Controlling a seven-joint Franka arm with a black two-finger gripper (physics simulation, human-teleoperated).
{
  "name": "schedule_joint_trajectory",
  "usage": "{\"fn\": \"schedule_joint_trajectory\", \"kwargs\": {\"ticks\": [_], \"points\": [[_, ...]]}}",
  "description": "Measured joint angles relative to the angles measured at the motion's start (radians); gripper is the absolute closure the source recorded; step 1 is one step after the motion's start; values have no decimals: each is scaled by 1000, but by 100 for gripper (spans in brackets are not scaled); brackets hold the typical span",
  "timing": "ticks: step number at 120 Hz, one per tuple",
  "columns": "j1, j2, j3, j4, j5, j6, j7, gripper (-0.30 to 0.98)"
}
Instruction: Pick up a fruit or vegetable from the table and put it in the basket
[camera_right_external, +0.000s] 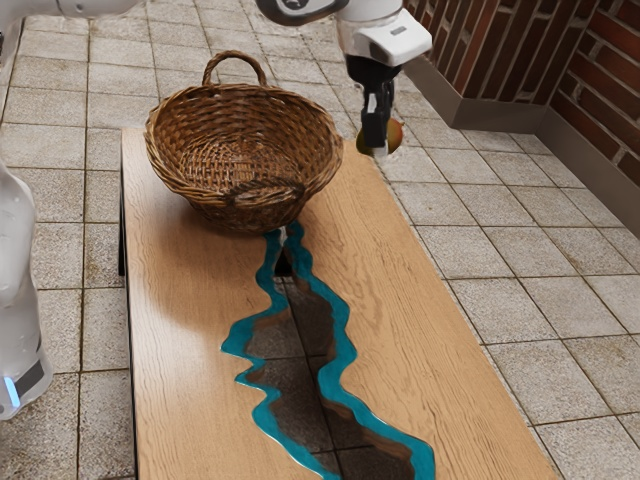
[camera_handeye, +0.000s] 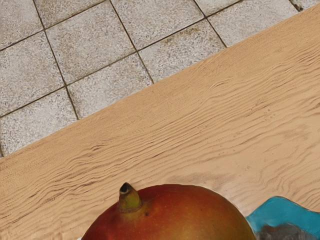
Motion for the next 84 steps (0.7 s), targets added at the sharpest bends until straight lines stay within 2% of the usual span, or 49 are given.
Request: {"fn": "schedule_joint_trajectory", "kwargs": {"ticks": [13, 25, 36, 67, 84], "points": [[-1, 0, 117, 94, 30, -131, -19, 38], [1, 0, 244, 110, 52, -219, -36, 39], [2, 7, 317, 111, 69, -273, -49, 39], [32, 99, 377, 78, 99, -292, -73, 39], [38, 99, 408, -62, 87, -250, -78, 42]]}}
